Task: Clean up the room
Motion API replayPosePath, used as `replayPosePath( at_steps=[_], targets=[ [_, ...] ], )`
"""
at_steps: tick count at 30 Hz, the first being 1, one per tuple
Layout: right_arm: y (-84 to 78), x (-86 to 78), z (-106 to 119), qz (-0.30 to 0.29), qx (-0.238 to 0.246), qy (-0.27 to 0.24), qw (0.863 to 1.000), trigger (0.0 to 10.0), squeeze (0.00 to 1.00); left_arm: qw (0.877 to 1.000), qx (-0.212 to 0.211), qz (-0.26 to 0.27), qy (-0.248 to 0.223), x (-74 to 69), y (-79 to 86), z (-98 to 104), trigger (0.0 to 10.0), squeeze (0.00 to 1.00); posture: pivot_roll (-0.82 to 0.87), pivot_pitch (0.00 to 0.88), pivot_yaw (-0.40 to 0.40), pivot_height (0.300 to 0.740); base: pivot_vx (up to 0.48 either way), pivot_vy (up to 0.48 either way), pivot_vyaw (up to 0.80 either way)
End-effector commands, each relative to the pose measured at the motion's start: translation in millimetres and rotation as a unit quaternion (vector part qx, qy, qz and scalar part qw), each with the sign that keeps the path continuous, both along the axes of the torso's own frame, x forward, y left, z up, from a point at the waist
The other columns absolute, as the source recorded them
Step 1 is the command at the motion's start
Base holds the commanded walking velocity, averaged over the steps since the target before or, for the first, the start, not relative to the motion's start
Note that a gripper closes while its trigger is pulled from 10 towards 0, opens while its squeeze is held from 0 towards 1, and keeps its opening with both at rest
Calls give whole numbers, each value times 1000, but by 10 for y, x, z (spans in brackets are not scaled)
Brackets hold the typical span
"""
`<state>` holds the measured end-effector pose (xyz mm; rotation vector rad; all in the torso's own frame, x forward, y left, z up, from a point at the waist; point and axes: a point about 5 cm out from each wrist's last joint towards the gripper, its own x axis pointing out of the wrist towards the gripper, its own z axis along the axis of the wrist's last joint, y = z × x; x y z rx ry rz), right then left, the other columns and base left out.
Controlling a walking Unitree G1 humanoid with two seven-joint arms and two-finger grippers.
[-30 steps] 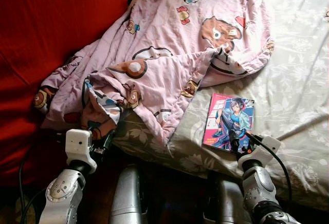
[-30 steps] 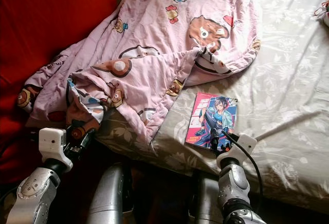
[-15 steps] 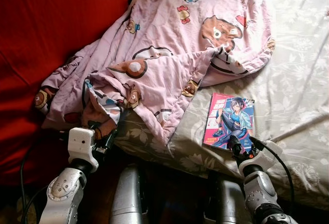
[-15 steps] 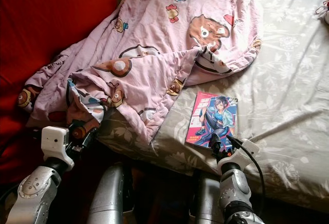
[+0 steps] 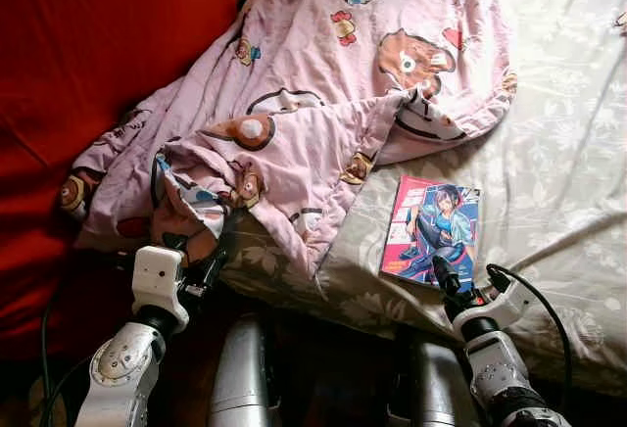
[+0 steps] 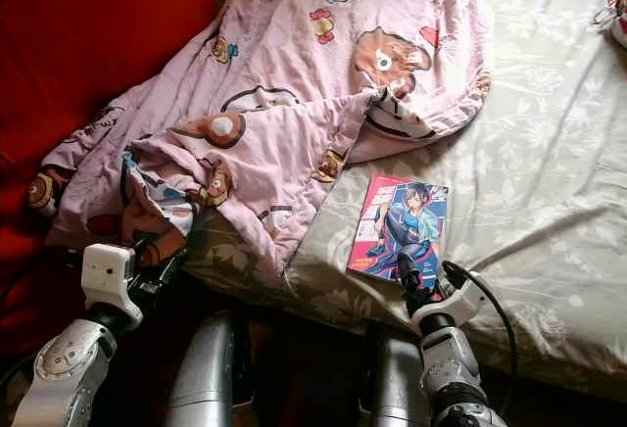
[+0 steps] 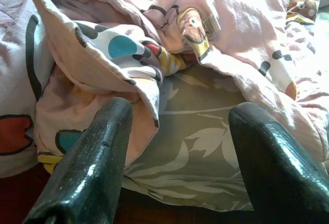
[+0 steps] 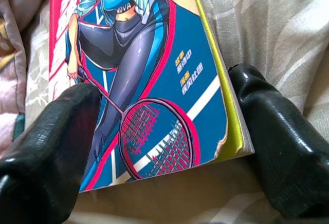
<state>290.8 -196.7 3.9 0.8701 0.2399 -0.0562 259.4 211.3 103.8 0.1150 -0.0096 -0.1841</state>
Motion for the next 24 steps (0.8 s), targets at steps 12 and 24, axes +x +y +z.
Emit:
replayPosePath(
  at_steps=[12, 24],
  targets=[
    [402, -333, -381, 58, 61, 103, 991, 10000, 0, 1000, 13, -3, 10, -43, 26, -15, 10000, 0, 266, 284, 87, 574, 0, 0, 0],
    [460, -378, -415, 88, 55, 113, 988, 10000, 0, 1000, 14, -2, 10, -46, 16, -22, 10000, 0, 268, 285, 82, 574, 0, 0, 0]
  ],
)
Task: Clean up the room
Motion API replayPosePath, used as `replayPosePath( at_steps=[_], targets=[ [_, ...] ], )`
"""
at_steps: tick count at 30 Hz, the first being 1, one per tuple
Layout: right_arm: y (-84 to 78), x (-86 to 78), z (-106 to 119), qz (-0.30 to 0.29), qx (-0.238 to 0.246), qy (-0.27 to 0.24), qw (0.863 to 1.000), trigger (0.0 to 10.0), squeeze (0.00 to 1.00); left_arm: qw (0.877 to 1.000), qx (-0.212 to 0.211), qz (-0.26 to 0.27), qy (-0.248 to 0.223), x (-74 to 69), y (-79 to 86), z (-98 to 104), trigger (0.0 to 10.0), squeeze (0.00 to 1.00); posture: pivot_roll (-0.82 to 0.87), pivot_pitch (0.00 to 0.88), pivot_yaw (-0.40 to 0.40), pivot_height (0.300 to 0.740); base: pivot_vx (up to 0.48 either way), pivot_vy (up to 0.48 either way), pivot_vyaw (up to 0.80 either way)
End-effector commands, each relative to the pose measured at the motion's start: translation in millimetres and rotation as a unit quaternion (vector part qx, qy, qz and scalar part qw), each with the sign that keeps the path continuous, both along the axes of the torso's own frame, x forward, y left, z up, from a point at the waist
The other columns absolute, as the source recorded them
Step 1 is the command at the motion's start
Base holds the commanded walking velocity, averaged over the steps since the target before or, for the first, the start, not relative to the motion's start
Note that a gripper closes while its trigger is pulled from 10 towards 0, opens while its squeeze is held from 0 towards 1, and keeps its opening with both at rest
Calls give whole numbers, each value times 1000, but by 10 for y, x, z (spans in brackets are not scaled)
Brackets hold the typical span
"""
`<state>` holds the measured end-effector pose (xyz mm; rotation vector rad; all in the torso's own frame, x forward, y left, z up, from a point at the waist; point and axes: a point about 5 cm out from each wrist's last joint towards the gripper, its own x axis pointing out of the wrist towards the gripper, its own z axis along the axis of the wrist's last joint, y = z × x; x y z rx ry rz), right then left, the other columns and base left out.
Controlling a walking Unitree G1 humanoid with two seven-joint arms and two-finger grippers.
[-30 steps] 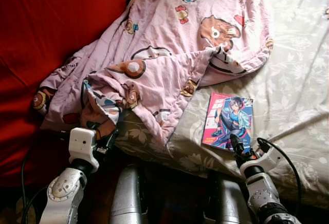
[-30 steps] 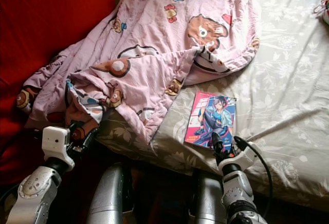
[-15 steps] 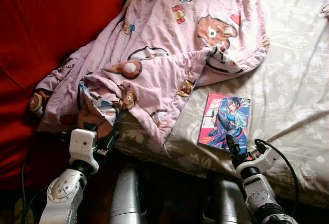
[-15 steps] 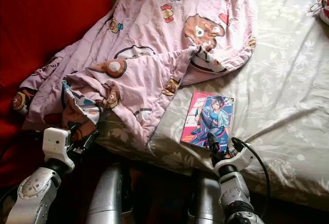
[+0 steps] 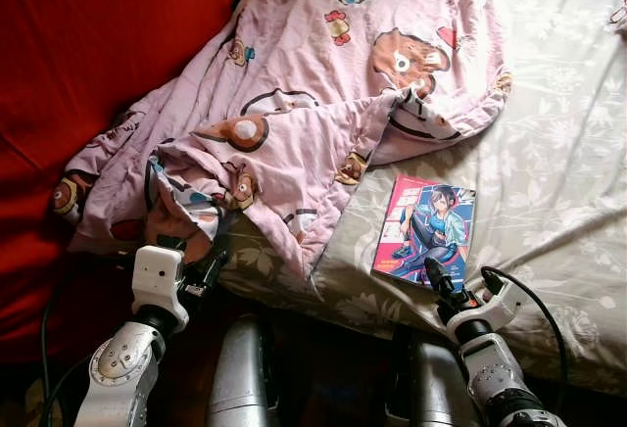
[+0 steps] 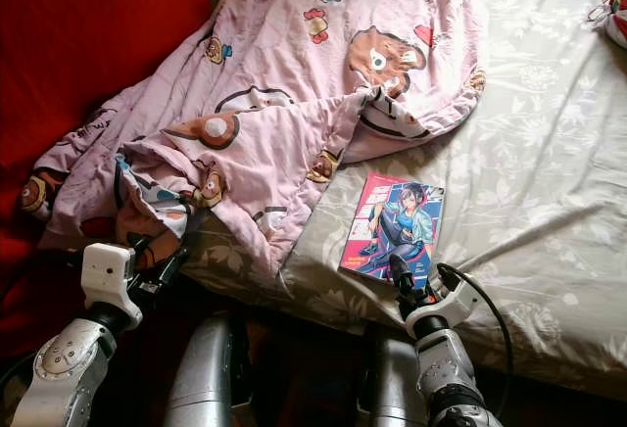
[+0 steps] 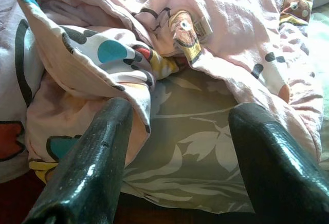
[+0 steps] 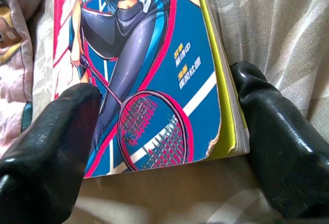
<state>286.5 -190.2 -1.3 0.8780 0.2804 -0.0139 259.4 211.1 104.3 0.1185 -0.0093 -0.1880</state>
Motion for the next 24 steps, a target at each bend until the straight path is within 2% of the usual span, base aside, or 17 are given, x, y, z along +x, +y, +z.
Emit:
replayPosePath(
  at_steps=[1, 5, 8, 11, 15, 22, 24],
  targets=[
    [390, -338, -366, 60, 43, 105, 992, 10000, 0, 1000, 12, -1, 10, -47, 16, -26, 10000, 0, 268, 285, 82, 574, 0, 0, 0],
    [217, -383, -411, -8, 16, 132, 991, 10000, 0, 1000, 16, -4, 10, -55, 13, -30, 10000, 0, 268, 286, 81, 574, 0, 0, 0],
    [48, -409, -415, -82, 28, 133, 987, 10000, 0, 1000, 16, -4, 10, -56, 16, -29, 10000, 0, 266, 287, 83, 574, 0, 0, 0],
    [51, -418, -422, -77, 28, 135, 987, 10000, 0, 1000, 16, -4, 11, -56, 18, -30, 10000, 0, 265, 287, 84, 574, 0, 0, 0],
    [182, -422, -434, -25, 33, 133, 990, 10000, 0, 1000, 17, -6, 10, -48, 9, -27, 10000, 0, 264, 284, 85, 574, 0, 0, 0],
    [359, -365, -389, 21, 57, 107, 992, 10000, 0, 1000, 19, -3, 10, -44, 23, -22, 10000, 0, 268, 282, 84, 574, 0, 0, 0],
    [366, -362, -383, 23, 60, 103, 993, 10000, 0, 1000, 20, -2, 9, -44, 26, -21, 10000, 0, 268, 282, 84, 574, 0, 0, 0]
  ],
)
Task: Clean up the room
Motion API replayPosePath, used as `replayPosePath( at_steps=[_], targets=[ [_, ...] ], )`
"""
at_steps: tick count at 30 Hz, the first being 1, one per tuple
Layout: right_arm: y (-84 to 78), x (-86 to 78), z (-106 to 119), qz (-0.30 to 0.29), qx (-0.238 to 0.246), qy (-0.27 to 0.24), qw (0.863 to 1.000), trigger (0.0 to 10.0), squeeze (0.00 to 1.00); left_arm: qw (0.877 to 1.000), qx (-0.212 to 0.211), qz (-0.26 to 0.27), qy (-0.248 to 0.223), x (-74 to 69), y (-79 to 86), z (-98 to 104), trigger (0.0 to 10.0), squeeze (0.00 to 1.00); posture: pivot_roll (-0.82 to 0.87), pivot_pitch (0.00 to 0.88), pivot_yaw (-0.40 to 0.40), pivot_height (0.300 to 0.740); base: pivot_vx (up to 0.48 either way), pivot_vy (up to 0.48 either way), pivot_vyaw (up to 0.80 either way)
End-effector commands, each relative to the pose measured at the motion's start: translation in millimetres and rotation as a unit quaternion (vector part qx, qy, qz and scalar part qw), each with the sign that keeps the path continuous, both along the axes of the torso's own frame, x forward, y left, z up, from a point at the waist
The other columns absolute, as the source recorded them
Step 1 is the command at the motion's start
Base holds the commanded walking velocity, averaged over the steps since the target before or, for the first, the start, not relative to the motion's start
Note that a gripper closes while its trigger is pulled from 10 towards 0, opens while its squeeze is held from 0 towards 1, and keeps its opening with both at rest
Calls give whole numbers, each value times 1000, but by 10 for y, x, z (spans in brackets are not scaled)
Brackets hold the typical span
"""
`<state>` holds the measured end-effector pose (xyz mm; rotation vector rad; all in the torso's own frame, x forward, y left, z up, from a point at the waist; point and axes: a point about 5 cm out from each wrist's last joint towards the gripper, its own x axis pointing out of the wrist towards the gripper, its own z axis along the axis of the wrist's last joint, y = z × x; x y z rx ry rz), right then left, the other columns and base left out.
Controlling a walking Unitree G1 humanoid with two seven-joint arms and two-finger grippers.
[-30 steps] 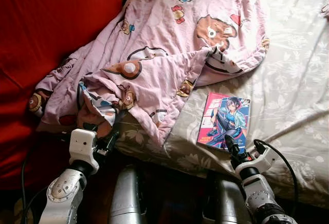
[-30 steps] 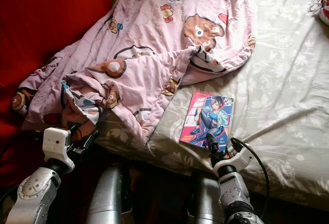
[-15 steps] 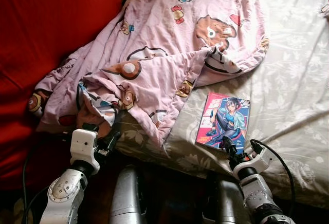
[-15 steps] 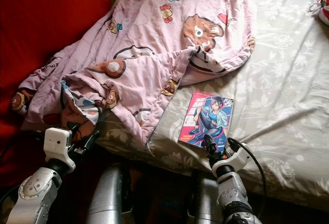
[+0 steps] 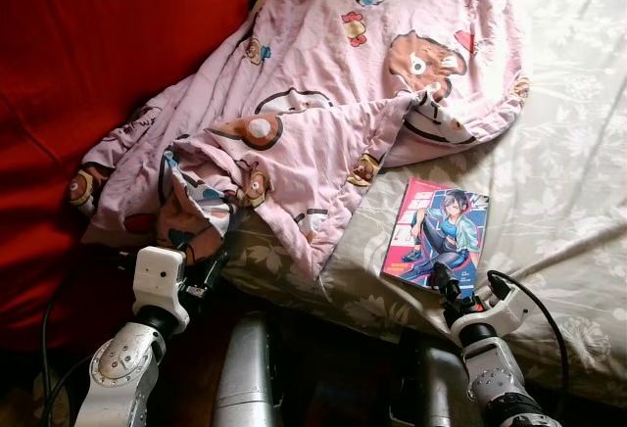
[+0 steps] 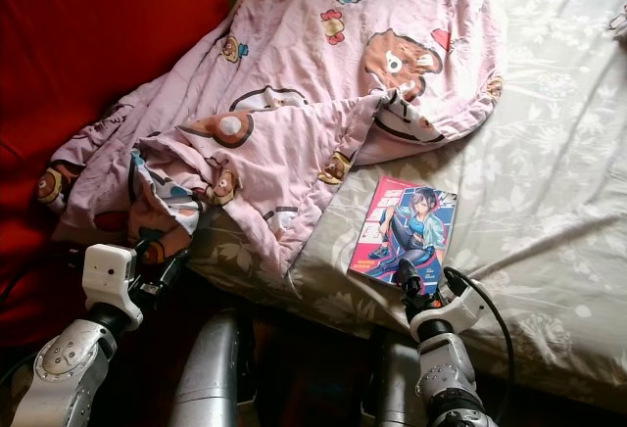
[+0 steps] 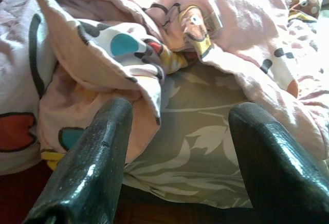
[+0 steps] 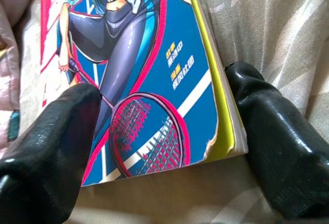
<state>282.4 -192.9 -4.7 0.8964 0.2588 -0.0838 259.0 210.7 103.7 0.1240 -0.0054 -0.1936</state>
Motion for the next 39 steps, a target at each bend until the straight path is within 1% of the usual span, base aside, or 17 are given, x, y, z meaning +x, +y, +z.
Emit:
replayPosePath(
  at_steps=[1, 2, 3, 4, 18, 25, 29, 32, 33, 35, 36, 37, 39],
  targets=[
    [391, -321, -348, 59, 59, 95, 992, 8353, 0, 1000, 17, 1, 7, -38, 30, -15, 10000, 0, 269, 282, 84, 574, 0, 0, 0],
    [388, -322, -349, 58, 58, 96, 992, 4824, 0, 1000, 17, 0, 7, -38, 29, -15, 10000, 0, 269, 282, 84, 574, 0, 0, 0],
    [384, -324, -352, 56, 58, 97, 992, 1529, 0, 1000, 17, 0, 7, -38, 27, -15, 10000, 0, 269, 282, 84, 574, 0, 0, 0],
    [381, -326, -353, 56, 59, 96, 992, 0, 0, 1000, 16, 0, 7, -38, 24, -16, 10000, 0, 269, 282, 84, 574, 0, 0, 0],
    [401, -330, -347, 68, 63, 87, 992, 0, 0, 1000, 15, -1, 10, -40, 22, -29, 10000, 0, 264, 280, 85, 574, 0, 0, 0],
    [419, -274, -298, 79, 58, 70, 993, 0, 0, 1000, 15, -1, 11, -36, 17, -32, 10000, 0, 263, 279, 84, 574, 0, 0, 0],
    [377, -214, -248, 69, 41, 58, 995, 0, 0, 1000, 15, 0, 11, -33, 10, -40, 10000, 0, 254, 275, 78, 574, 0, 0, 0],
    [378, -170, -200, 64, 42, 37, 996, 0, 0, 1000, 14, 2, 11, -34, 10, -52, 10000, 0, 254, 273, 75, 574, 0, 0, 0],
    [367, -156, -181, 54, 41, 27, 997, 0, 0, 1000, 13, 3, 13, -37, 12, -63, 10000, 0, 248, 272, 71, 574, 0, 0, 0],
    [361, -150, -172, 48, 44, 22, 998, 0, 0, 1000, 13, 4, 13, -38, 11, -67, 10000, 0, 247, 271, 70, 574, 0, 0, 0],
    [358, -141, -155, 47, 38, 13, 998, 0, 0, 1000, 13, 4, 13, -40, 10, -72, 10000, 0, 248, 271, 69, 574, 0, 0, 0],
    [333, -131, -134, 30, 29, 2, 999, 0, 0, 1000, 13, 5, 13, -42, 13, -75, 10000, 0, 248, 271, 69, 574, 0, 0, 0],
    [257, -128, -119, -13, 10, 3, 1000, 0, 0, 1000, 12, 6, 14, -43, 14, -80, 10000, 0, 242, 267, 65, 574, 0, 0, 0]
  ],
)
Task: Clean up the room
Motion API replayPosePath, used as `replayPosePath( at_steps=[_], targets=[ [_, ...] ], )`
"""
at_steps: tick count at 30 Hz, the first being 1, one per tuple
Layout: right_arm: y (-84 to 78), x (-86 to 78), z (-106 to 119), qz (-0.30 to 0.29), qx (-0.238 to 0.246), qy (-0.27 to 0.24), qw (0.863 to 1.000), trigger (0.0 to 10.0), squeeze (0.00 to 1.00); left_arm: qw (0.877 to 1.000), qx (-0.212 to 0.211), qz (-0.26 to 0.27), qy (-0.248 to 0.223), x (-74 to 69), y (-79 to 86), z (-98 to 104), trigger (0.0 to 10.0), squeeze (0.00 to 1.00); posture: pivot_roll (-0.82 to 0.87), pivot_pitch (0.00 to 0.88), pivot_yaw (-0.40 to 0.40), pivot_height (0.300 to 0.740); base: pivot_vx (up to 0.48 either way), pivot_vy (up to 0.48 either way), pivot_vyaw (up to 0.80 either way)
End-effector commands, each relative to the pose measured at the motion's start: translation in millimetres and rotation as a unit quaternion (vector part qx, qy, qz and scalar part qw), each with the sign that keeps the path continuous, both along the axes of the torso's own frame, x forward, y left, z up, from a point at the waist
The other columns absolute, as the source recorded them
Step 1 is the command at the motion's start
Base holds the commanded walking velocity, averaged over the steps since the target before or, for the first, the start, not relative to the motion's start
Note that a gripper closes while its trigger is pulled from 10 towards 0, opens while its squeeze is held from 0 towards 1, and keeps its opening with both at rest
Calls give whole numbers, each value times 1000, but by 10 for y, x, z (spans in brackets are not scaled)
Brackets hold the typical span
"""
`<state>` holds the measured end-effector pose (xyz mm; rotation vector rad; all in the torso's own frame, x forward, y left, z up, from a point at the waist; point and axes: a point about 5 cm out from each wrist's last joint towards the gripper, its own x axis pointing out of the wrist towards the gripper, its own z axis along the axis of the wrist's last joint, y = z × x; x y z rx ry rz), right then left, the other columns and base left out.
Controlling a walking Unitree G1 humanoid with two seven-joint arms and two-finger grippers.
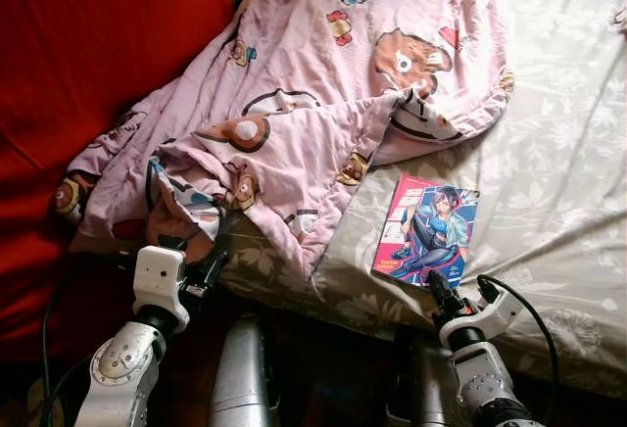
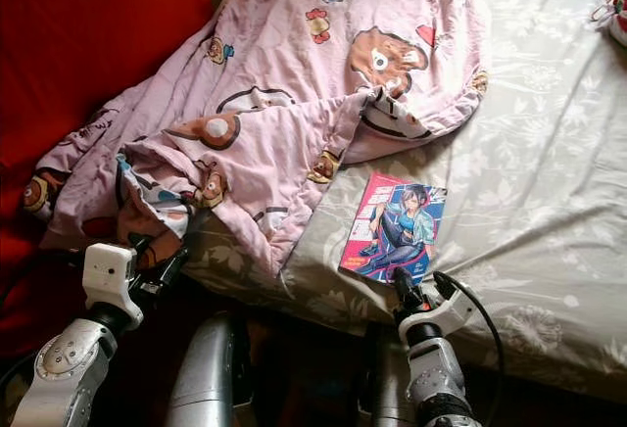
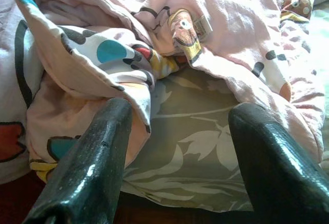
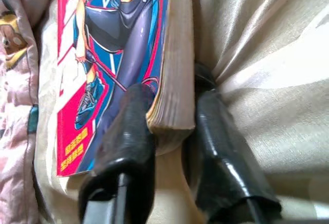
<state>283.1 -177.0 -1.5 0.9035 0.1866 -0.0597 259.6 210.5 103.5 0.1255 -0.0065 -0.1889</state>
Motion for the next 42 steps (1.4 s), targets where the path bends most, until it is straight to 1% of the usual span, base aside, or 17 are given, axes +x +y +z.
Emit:
replayPosePath(
  at_steps=[1, 5, 6, 10, 16, 20, 21, 24, 26, 27, 28, 29, 30, 31, 32, 33, 42],
  targets=[
    [45, -143, -145, -39, -2, 43, 998, 0, 0, 1000, 12, 5, 15, -52, 16, -82, 10000, 0, 236, 265, 62, 574, 0, 0, 0],
    [-83, -183, -119, -108, -30, 41, 993, 0, 0, 1000, 12, 5, 15, -53, 16, -89, 10000, 0, 235, 259, 61, 574, 0, 0, 0],
    [-176, -221, -105, -152, -49, 45, 986, 0, 0, 1000, 11, 5, 15, -53, 13, -92, 10000, 0, 235, 257, 61, 574, 0, 0, 0],
    [-321, -297, -81, -210, -92, 57, 972, 0, 0, 1000, 11, 5, 16, -52, 7, -101, 10000, 0, 227, 248, 58, 574, 0, 0, 0],
    [-356, -305, -27, -228, -134, 56, 963, 0, 0, 1000, 10, 5, 16, -46, -9, -115, 10000, 0, 225, 243, 53, 574, 0, 0, 0],
    [-242, -247, -43, -192, -135, 71, 969, 235, 0, 1000, 9, 5, 14, -38, -19, -116, 10000, 0, 225, 247, 51, 574, 0, 0, 0],
    [-184, -230, -63, -173, -134, 79, 973, 10000, 0, 1000, 9, 5, 14, -36, -21, -116, 10000, 0, 225, 247, 51, 574, 0, 0, 0],
    [-151, -226, -77, -167, -130, 84, 974, 10000, 0, 1000, 9, 6, 14, -36, -21, -117, 10000, 0, 228, 248, 50, 574, 0, 0, 0],
    [-144, -223, -78, -167, -126, 85, 974, 10000, 55, 1000, 9, 6, 13, -38, -19, -117, 10000, 0, 229, 248, 50, 574, 0, 0, 0],
    [-139, -223, -80, -166, -126, 86, 974, 10000, 220, 1000, 9, 7, 13, -40, -18, -118, 10000, 0, 229, 248, 50, 574, 0, 0, 0],
    [-131, -222, -86, -163, -126, 89, 974, 10000, 490, 1000, 9, 7, 14, -40, -16, -119, 10000, 0, 228, 250, 50, 574, 0, 0, 0],
    [-128, -222, -91, -161, -126, 91, 975, 10000, 522, 1000, 9, 7, 14, -40, -16, -120, 10000, 0, 228, 250, 50, 574, 0, 0, 0],
    [-125, -222, -93, -161, -126, 93, 975, 10000, 522, 1000, 9, 7, 14, -40, -15, -119, 10000, 0, 227, 251, 51, 574, 0, 0, 0],
    [-119, -219, -95, -156, -126, 93, 975, 10000, 400, 1000, 9, 7, 14, -40, -16, -119, 10000, 0, 227, 252, 51, 574, 0, 0, 0],
    [-116, -217, -96, -152, -126, 93, 976, 10000, 86, 1000, 9, 7, 14, -41, -17, -120, 10000, 0, 227, 252, 51, 574, 0, 0, 0],
    [-112, -215, -96, -150, -127, 94, 976, 10000, 0, 1000, 9, 7, 14, -41, -17, -121, 10000, 0, 227, 252, 51, 574, 0, 0, 0],
    [-85, -198, -97, -142, -121, 95, 978, 10000, 0, 1000, 10, 8, 15, -41, -17, -125, 10000, 0, 230, 254, 51, 574, 0, 0, 0]
  ],
)
